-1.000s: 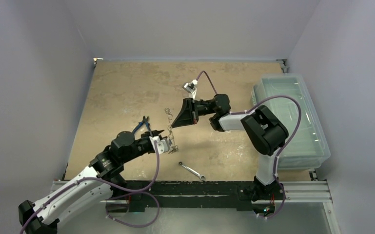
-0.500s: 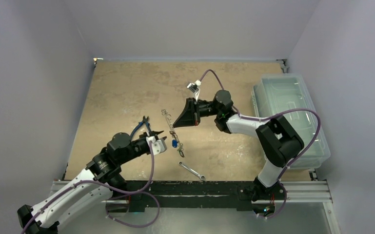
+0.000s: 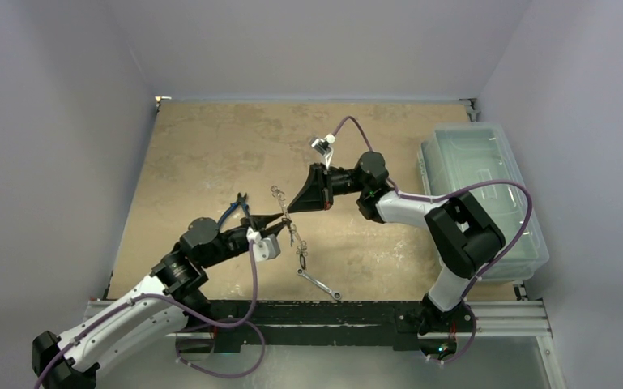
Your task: Remove the keys from the keyring
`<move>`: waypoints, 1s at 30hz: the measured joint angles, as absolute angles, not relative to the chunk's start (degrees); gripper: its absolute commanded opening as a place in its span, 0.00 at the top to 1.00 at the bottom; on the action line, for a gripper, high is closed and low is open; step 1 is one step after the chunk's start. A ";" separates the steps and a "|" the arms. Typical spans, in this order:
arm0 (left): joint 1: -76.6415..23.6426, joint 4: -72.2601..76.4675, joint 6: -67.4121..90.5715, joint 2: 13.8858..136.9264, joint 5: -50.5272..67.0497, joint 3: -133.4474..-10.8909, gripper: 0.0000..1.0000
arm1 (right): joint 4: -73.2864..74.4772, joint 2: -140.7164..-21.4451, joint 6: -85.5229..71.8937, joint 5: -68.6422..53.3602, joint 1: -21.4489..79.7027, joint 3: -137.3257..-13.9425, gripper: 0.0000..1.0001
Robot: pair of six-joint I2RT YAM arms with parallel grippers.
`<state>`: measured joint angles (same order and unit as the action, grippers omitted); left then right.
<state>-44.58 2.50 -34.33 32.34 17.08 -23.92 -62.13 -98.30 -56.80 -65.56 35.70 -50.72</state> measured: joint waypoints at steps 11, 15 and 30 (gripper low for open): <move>-44.38 6.00 -35.29 33.23 17.80 -21.54 0.76 | -65.65 -98.28 -59.20 -65.56 36.12 -50.41 1.00; -44.38 6.63 -35.70 33.23 17.80 -21.17 0.76 | -67.51 -98.28 -60.77 -65.63 36.12 -50.41 1.00; -44.38 8.99 -34.06 33.65 17.58 -21.08 0.81 | -69.97 -98.28 -62.81 -65.69 36.36 -50.11 1.00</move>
